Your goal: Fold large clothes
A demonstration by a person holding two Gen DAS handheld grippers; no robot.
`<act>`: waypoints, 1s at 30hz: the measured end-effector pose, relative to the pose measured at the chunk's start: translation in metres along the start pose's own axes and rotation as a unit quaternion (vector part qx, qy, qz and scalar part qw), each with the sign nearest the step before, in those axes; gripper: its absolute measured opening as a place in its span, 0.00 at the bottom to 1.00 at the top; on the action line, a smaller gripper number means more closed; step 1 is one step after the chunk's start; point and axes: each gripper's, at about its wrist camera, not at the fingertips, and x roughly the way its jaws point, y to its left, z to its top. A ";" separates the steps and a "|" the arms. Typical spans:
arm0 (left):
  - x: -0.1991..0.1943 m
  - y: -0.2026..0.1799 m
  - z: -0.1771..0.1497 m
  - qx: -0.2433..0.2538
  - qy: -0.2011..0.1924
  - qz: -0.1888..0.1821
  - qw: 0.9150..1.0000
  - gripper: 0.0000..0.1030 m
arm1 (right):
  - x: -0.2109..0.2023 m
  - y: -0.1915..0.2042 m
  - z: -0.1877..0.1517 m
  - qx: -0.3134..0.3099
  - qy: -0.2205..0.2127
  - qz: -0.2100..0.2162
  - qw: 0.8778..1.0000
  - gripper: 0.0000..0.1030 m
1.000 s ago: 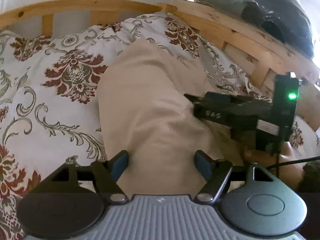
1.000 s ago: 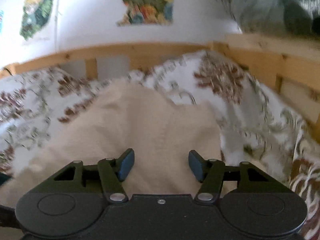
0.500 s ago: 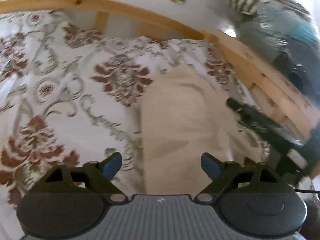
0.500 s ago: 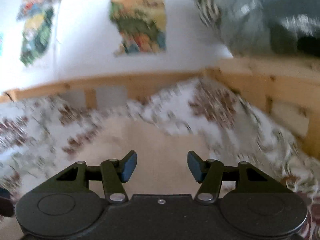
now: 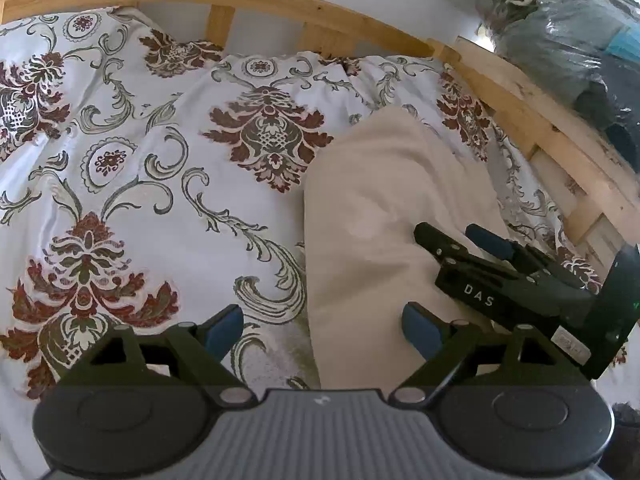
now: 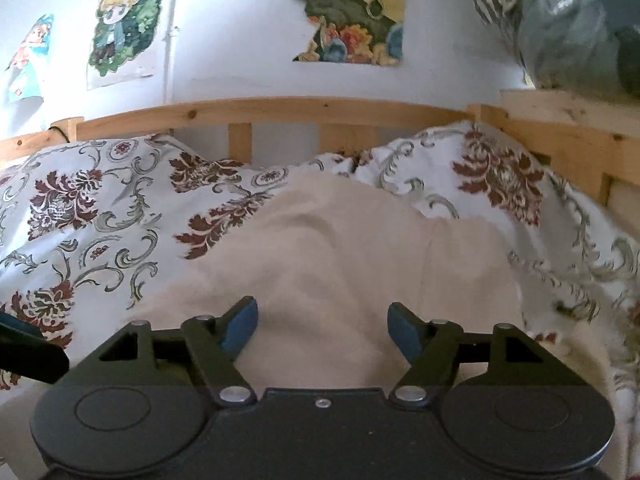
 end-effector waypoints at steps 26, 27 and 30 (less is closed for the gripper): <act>0.004 -0.007 -0.005 0.015 -0.004 -0.019 1.000 0.99 | -0.078 -0.088 0.022 0.085 0.086 -0.091 0.989 0.77; 0.005 -0.007 -0.005 0.016 -0.005 -0.019 1.000 0.99 | -0.081 -0.092 0.025 0.077 0.090 -0.092 0.989 0.67; 0.005 -0.007 -0.005 0.014 -0.004 -0.021 1.000 0.99 | -0.086 -0.102 0.027 0.065 0.105 -0.102 0.987 0.41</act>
